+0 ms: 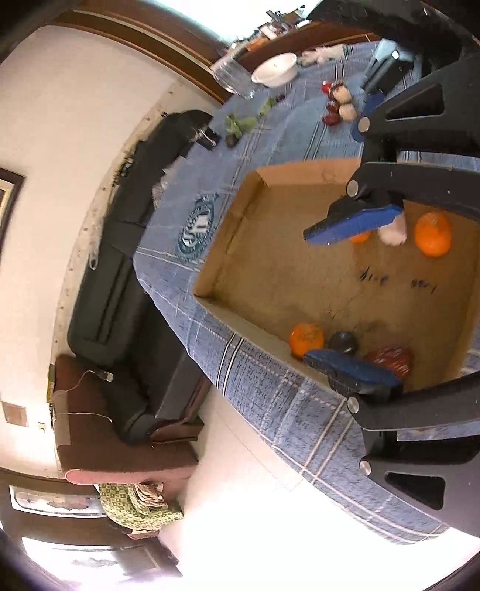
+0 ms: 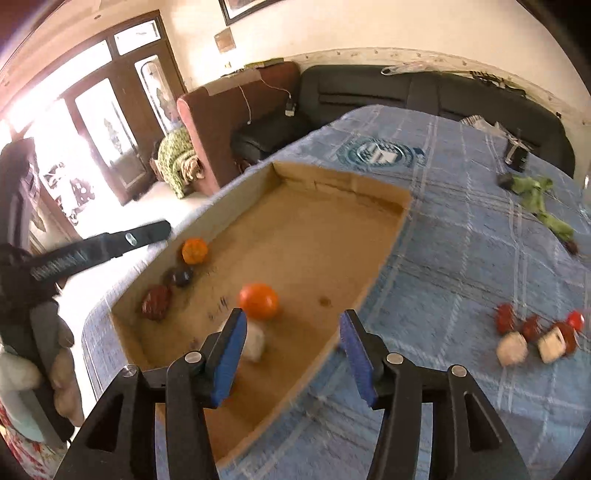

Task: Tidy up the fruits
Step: 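Place both oranges into the cardboard tray and open both tools, then move both tools back toward the remaining fruits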

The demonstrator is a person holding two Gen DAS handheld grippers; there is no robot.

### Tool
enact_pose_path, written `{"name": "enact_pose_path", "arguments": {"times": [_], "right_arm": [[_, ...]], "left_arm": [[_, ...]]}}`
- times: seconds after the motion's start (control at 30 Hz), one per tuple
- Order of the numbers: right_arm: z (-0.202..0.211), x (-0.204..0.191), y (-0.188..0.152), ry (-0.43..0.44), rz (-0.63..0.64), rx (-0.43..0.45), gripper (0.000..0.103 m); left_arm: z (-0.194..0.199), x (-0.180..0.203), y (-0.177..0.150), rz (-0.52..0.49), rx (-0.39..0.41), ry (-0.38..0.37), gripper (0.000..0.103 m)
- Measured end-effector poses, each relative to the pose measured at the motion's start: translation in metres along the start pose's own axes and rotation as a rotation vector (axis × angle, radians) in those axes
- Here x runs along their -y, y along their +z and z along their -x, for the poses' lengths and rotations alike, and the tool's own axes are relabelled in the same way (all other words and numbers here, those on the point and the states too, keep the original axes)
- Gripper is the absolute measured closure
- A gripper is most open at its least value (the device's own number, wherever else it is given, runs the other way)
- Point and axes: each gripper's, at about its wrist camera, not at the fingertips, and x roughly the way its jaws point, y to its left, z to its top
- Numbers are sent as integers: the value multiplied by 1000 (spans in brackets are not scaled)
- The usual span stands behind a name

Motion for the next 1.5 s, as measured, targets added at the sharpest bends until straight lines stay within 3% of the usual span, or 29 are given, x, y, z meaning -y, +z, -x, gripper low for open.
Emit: {"name": "enact_pose_path", "arguments": {"times": [0.23,0.37,0.43,0.5,0.63,0.8,0.97,1.37,1.5], "right_arm": [[-5,-18,-35,-20,48,-91,44],[-16,-39,-46,-117,136,-131,45],[-17,-45,-49,-190,181,-130,45],[-15,-44,-50,-217,194,-124,37],[-9,-39,-55,-259,210,-120,36],[-2,-33,-56,-242,197,-125,35],[38,-7,-49,-196,113,-13,35],[169,63,-77,-340,-125,170,33],[216,68,-81,-373,-159,240,29]], "left_arm": [[24,13,-18,30,26,-43,45],[36,20,-25,16,44,-44,41],[41,23,-28,9,53,-43,39],[45,25,-30,4,60,-44,39],[50,26,-33,10,64,-57,39],[53,34,-29,-1,80,-88,39],[58,67,-18,-65,98,-135,39],[126,146,-49,-238,166,-308,39],[161,158,-59,-297,236,-324,27]]}}
